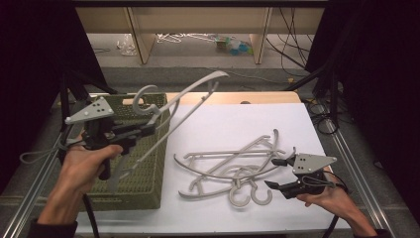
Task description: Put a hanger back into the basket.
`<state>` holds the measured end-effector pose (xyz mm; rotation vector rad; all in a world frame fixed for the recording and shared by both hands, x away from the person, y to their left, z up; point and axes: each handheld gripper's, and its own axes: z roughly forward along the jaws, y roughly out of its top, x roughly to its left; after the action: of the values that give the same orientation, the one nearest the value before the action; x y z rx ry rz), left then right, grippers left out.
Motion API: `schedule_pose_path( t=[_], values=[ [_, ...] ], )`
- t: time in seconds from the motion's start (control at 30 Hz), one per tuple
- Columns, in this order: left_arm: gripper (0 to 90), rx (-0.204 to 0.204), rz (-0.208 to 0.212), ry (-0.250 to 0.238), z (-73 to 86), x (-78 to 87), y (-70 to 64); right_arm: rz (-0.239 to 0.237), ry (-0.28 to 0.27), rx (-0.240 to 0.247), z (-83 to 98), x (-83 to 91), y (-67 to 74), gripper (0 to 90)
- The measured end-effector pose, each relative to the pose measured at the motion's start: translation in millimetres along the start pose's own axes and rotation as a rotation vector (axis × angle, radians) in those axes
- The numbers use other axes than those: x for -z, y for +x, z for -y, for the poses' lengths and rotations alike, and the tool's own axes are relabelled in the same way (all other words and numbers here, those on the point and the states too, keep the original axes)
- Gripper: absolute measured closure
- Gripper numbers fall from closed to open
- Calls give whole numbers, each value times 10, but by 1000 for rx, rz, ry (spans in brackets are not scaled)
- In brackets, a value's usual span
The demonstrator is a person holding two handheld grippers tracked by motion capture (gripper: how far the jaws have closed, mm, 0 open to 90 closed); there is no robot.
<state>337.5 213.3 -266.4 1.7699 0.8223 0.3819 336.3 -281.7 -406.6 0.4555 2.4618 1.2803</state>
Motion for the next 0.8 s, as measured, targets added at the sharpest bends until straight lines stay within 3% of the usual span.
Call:
schedule_pose_path(
  t=[0.23,0.53,0.8],
  values=[
    [793,-31,-127,41,84,82,367,2,2,-18,42,-23,-7,245],
    [794,-9,-186,90,327,160,801,2,8,-20,73,-50,-10,242],
    [793,18,-212,114,549,267,1068,-3,19,-23,92,-65,-17,243]
  ],
)
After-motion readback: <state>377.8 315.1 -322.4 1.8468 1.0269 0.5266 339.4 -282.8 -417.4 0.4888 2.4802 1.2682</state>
